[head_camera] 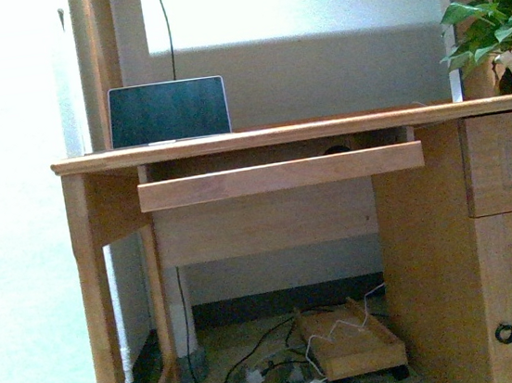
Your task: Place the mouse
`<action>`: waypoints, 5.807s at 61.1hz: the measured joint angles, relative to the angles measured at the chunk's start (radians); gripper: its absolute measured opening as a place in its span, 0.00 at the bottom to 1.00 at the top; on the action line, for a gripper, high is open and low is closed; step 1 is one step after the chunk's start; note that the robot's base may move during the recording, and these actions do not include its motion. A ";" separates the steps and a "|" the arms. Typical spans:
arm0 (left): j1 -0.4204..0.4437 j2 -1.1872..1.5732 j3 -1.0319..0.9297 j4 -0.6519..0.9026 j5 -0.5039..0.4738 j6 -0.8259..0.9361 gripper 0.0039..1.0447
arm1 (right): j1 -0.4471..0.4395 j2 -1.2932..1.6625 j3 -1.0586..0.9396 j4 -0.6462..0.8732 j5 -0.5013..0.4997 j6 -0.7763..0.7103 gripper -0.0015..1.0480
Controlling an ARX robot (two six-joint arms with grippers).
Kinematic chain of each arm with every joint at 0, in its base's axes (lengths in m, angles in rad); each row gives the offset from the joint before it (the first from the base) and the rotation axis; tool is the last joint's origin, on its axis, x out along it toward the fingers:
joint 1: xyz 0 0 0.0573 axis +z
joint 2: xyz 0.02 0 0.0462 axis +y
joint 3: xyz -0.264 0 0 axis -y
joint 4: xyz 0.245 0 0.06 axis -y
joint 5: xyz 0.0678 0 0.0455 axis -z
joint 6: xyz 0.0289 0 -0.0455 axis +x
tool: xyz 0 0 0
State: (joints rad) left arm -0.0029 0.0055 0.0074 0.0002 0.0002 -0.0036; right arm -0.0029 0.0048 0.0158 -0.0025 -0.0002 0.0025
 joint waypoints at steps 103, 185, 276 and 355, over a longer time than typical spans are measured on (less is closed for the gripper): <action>0.000 0.000 0.000 0.000 0.000 0.000 0.93 | 0.000 0.000 0.000 0.000 0.000 0.000 0.93; 0.000 0.000 0.000 0.000 0.000 0.000 0.93 | 0.000 0.000 0.000 0.000 -0.002 0.000 0.93; -0.036 1.493 0.433 0.914 0.236 0.913 0.93 | 0.000 0.000 0.000 0.000 -0.003 0.000 0.93; 0.012 1.937 0.721 0.822 0.377 1.405 0.93 | 0.000 0.000 0.000 0.000 -0.003 0.000 0.93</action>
State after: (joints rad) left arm 0.0093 1.9427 0.7288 0.8227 0.3775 1.4014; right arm -0.0025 0.0044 0.0158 -0.0025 -0.0029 0.0025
